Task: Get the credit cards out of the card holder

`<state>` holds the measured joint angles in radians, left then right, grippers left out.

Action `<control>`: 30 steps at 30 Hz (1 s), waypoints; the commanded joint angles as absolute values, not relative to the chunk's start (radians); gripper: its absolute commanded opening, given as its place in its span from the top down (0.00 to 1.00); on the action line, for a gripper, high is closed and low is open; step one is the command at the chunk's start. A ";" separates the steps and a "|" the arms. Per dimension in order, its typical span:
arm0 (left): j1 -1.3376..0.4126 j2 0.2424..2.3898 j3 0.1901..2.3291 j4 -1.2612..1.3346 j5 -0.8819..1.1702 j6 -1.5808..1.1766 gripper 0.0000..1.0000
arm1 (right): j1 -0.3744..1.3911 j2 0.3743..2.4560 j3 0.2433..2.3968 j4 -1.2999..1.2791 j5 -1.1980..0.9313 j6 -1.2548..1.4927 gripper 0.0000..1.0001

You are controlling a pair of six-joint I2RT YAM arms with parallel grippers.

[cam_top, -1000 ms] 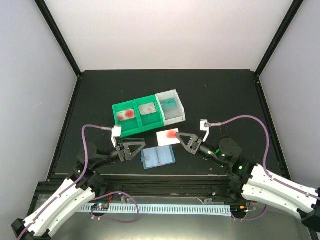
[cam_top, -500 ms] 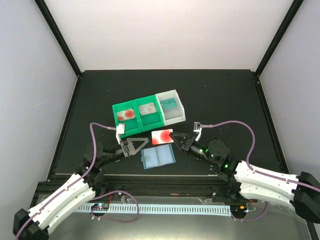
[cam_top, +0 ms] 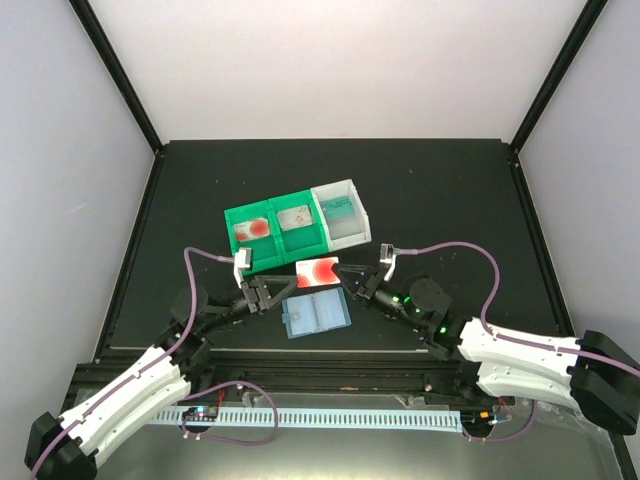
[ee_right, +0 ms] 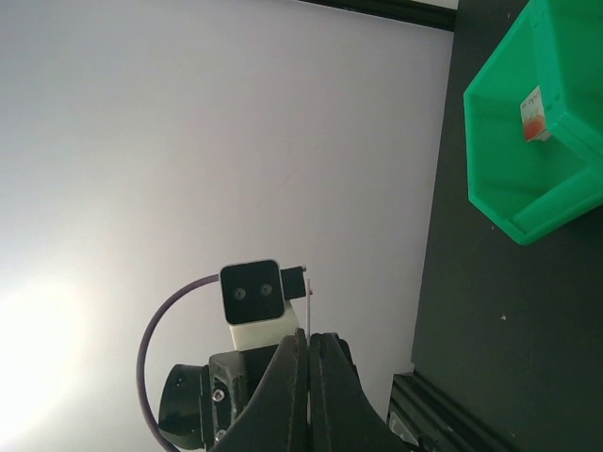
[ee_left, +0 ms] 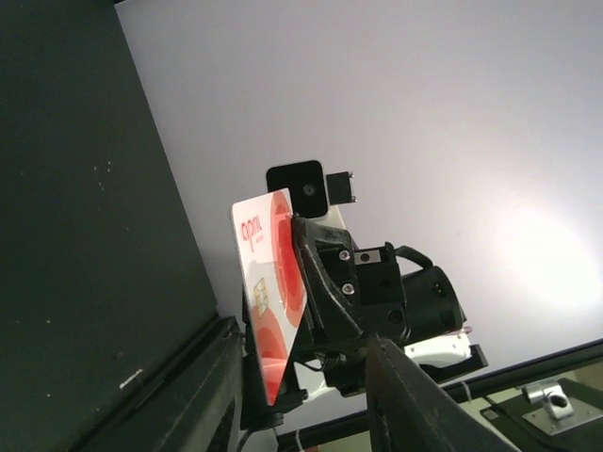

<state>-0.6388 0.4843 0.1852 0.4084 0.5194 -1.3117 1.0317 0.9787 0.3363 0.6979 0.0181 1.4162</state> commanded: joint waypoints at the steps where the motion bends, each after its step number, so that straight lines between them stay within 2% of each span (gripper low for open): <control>1: -0.644 0.518 0.166 0.511 0.519 -1.380 0.69 | 1.038 1.006 0.367 0.776 0.026 1.426 0.99; 6: -0.645 0.520 0.166 0.501 0.532 -1.372 0.95 | 1.039 1.023 0.359 0.778 0.021 1.432 0.99; 7: -0.644 0.515 0.166 0.491 0.530 -1.366 0.98 | 1.040 1.021 0.354 0.776 0.020 1.436 0.98; 12: -0.643 0.465 0.172 0.416 0.508 -1.334 0.98 | 1.041 0.990 0.331 0.745 0.030 1.432 0.87; 18: -0.642 0.395 0.223 0.216 0.437 -1.236 0.98 | 1.040 0.921 0.343 0.586 0.049 1.338 0.55; 23: -0.640 0.380 0.341 -0.042 0.367 -1.093 0.98 | 1.038 0.816 0.320 0.414 0.082 1.254 0.13; 25: -0.640 0.387 0.393 -0.138 0.328 -1.045 0.98 | 1.038 0.769 0.313 0.355 0.082 1.204 0.02; 30: -0.632 0.432 0.548 -0.348 0.204 -0.936 0.98 | 1.038 0.654 0.345 0.153 0.074 1.108 0.00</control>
<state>-0.6407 0.4046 0.4320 -0.1284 0.3302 -1.0672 1.0363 0.7238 0.3271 0.3363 0.0475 1.2201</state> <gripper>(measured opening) 0.023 0.998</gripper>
